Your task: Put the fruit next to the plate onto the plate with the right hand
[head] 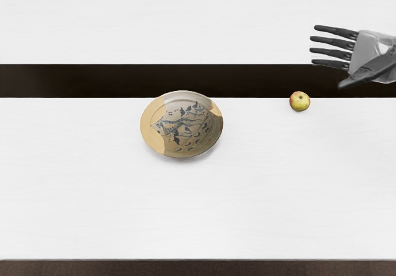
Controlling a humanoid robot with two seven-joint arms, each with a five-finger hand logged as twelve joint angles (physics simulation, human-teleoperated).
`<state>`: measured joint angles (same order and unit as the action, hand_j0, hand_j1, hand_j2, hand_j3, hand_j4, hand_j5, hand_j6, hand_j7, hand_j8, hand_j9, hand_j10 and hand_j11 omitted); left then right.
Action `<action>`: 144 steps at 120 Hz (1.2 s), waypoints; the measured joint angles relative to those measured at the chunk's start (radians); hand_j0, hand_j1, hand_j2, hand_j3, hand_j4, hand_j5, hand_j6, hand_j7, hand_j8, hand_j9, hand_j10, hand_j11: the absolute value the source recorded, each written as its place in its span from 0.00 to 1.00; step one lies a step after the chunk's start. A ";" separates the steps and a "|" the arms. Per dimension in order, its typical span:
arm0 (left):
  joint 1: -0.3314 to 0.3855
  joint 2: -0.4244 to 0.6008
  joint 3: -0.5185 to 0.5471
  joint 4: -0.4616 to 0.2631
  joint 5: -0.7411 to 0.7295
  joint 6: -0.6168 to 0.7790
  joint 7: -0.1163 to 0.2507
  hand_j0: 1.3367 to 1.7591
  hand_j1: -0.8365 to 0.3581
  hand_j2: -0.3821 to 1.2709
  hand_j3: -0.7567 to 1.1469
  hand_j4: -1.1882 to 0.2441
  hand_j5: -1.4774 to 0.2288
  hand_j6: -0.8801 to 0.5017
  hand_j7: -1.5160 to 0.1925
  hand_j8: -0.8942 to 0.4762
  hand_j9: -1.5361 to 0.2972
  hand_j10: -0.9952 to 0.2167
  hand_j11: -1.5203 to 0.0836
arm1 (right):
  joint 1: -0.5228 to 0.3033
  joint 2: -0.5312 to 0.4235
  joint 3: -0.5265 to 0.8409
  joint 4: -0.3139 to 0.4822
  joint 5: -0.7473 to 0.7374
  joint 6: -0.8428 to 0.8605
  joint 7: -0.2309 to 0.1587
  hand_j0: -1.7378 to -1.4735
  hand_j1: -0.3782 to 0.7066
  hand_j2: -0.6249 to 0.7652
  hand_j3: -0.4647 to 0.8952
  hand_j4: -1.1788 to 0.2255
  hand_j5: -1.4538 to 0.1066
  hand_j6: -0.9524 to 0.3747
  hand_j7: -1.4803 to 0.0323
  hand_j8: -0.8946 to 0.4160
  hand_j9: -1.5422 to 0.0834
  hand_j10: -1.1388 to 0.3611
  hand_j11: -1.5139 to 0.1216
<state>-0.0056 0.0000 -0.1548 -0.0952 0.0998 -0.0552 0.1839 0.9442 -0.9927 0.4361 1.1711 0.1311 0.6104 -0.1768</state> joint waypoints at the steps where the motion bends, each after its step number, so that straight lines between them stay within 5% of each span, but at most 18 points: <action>1: 0.000 0.000 0.000 0.000 0.000 0.000 0.000 0.76 0.75 0.26 0.40 0.66 0.68 0.46 0.70 0.47 0.67 0.62 0.75 | -0.001 -0.001 0.000 0.001 -0.002 0.000 0.000 0.30 0.06 0.45 0.34 0.82 0.90 0.69 0.95 0.66 0.92 0.74 0.90; 18: 0.001 0.000 0.000 0.000 0.000 0.000 0.000 0.76 0.75 0.26 0.40 0.66 0.68 0.46 0.70 0.47 0.67 0.62 0.75 | -0.009 -0.007 -0.001 0.027 -0.036 0.001 -0.001 0.30 0.06 0.45 0.34 0.82 0.90 0.69 0.95 0.66 0.92 0.74 0.90; 32: 0.001 0.000 0.000 0.000 0.000 0.000 0.000 0.76 0.75 0.26 0.40 0.66 0.68 0.46 0.70 0.47 0.67 0.62 0.75 | 0.006 -0.039 0.006 0.144 -0.157 -0.010 0.001 0.30 0.07 0.45 0.34 0.82 0.90 0.69 0.95 0.66 0.92 0.74 0.90; 55: 0.001 0.000 0.000 0.000 0.000 0.000 0.000 0.76 0.75 0.26 0.40 0.66 0.68 0.46 0.70 0.47 0.67 0.62 0.75 | 0.048 -0.008 0.001 0.268 -0.389 -0.372 -0.002 0.30 0.07 0.45 0.34 0.81 0.90 0.69 0.95 0.65 0.92 0.73 0.90; 70: 0.001 0.000 0.000 0.000 0.000 0.000 0.000 0.76 0.75 0.26 0.40 0.66 0.68 0.46 0.70 0.47 0.67 0.62 0.75 | 0.080 0.083 -0.058 0.287 -0.556 -0.670 -0.131 0.30 0.07 0.45 0.34 0.81 0.90 0.69 0.95 0.65 0.92 0.73 0.90; 83: 0.001 0.000 0.000 0.000 0.000 0.000 0.000 0.76 0.75 0.26 0.40 0.66 0.68 0.46 0.70 0.47 0.67 0.62 0.75 | 0.210 0.163 -0.267 0.291 -0.627 -0.956 -0.255 0.30 0.07 0.45 0.34 0.81 0.90 0.69 0.95 0.65 0.92 0.73 0.90; 97: 0.001 0.000 0.000 0.000 0.000 0.000 0.000 0.76 0.75 0.26 0.40 0.66 0.68 0.46 0.70 0.47 0.67 0.62 0.75 | 0.302 0.224 -0.420 0.285 -0.632 -1.126 -0.344 0.30 0.07 0.45 0.34 0.81 0.90 0.69 0.95 0.65 0.92 0.73 0.90; 125: 0.000 0.000 0.000 0.000 0.000 0.000 0.000 0.76 0.75 0.26 0.40 0.66 0.68 0.46 0.70 0.47 0.67 0.62 0.75 | 0.629 0.483 -0.907 0.234 -0.332 -1.211 -0.393 0.30 0.07 0.44 0.34 0.81 0.90 0.69 0.95 0.65 0.92 0.73 0.90; 144: 0.000 0.000 0.001 0.000 0.000 0.000 0.000 0.76 0.75 0.26 0.40 0.66 0.68 0.46 0.70 0.47 0.67 0.62 0.75 | 0.718 0.630 -1.082 0.138 -0.185 -1.219 -0.398 0.30 0.07 0.44 0.34 0.81 0.90 0.69 0.95 0.65 0.92 0.73 0.90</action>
<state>-0.0053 0.0000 -0.1543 -0.0951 0.0996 -0.0552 0.1841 1.6620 -0.3628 -0.6461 1.3094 -0.0543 -0.6087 -0.5752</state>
